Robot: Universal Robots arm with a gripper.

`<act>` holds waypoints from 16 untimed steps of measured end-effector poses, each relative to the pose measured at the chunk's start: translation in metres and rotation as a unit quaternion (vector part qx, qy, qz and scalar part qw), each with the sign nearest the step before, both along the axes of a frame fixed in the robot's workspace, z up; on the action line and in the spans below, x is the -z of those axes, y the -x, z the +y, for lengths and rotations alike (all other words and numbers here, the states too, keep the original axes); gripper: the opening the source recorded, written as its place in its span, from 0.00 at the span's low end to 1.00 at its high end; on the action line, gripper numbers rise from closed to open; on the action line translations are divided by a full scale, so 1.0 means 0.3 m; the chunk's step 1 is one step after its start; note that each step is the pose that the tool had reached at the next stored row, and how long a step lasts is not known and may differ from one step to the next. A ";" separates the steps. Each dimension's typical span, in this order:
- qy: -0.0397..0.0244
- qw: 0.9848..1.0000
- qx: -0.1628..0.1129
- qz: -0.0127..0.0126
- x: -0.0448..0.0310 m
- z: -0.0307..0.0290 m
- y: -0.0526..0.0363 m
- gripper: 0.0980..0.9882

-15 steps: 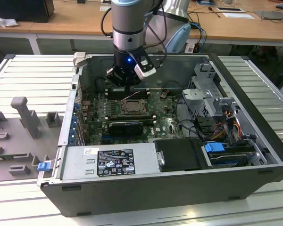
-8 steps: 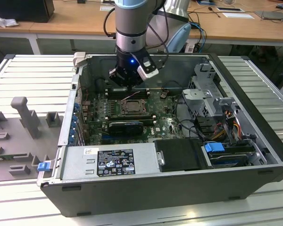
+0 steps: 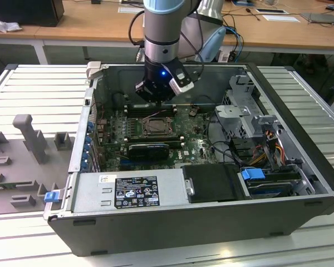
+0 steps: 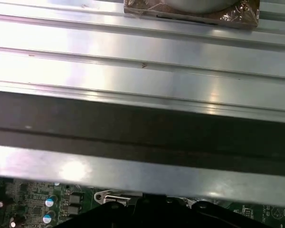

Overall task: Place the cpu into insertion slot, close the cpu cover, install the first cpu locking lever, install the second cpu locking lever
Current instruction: 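Install the first cpu locking lever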

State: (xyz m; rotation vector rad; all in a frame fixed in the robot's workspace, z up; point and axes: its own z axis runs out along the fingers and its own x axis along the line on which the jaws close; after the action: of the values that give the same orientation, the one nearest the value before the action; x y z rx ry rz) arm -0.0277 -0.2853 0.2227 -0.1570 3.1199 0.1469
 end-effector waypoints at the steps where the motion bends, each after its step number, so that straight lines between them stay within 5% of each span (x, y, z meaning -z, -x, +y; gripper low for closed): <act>1: 0.000 1.000 0.000 0.000 0.004 0.000 -0.012 0.01; 7: 0.000 1.000 0.000 0.000 0.040 0.000 -0.035 0.01; 16: 0.001 1.000 0.000 0.000 0.061 0.000 -0.036 0.01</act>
State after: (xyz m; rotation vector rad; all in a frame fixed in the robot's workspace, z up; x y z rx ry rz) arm -0.0170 -0.2854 0.2045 -0.1572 3.1203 0.1454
